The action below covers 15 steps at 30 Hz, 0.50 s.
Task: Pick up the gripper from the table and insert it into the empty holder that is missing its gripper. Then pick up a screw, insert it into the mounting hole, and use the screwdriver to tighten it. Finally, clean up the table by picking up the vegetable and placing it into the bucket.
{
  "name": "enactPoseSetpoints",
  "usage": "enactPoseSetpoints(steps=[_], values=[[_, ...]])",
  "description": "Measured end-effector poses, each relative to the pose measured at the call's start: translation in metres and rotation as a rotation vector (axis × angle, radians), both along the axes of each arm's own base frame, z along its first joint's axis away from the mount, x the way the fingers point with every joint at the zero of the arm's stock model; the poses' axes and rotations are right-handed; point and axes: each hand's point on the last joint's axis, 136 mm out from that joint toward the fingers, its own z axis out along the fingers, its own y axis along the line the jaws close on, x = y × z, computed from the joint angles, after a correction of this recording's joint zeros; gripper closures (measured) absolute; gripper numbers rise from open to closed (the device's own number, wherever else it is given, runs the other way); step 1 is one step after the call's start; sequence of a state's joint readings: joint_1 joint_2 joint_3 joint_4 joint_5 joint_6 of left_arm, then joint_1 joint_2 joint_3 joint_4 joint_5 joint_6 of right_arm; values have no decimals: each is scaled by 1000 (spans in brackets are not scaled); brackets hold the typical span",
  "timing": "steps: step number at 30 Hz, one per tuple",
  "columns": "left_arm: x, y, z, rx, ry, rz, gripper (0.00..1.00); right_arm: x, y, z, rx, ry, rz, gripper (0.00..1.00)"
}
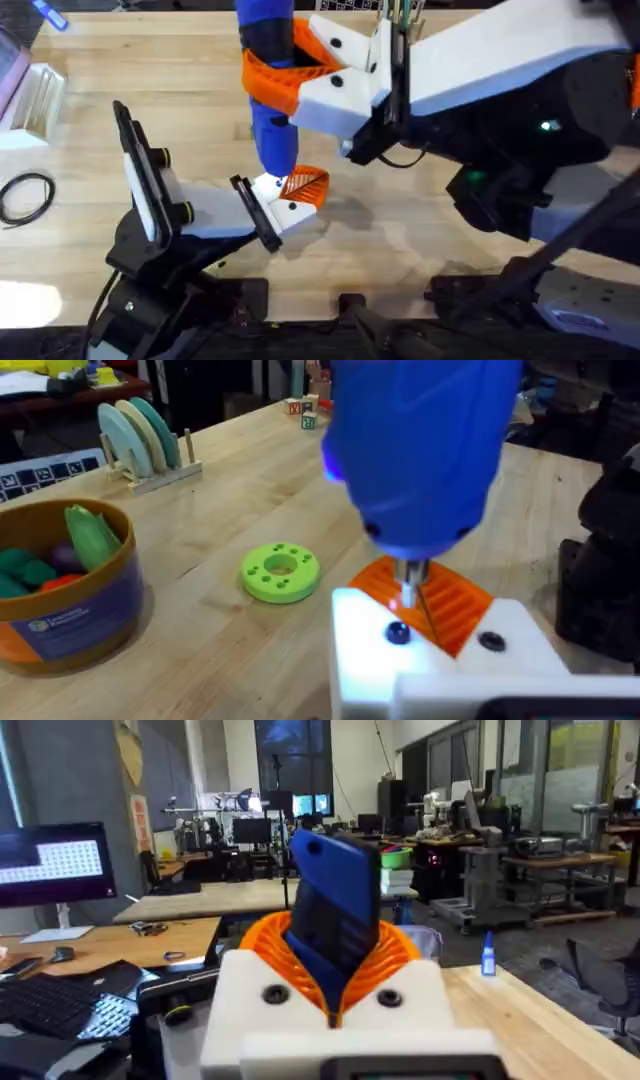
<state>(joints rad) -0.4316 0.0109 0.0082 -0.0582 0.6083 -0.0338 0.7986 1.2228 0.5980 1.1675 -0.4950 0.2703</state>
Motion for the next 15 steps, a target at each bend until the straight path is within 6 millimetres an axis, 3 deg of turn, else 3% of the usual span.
enactPoseSetpoints(steps=[15], values=[[0,0,0,0,0,0,995,5,5,-10,-16,32,5,980]])
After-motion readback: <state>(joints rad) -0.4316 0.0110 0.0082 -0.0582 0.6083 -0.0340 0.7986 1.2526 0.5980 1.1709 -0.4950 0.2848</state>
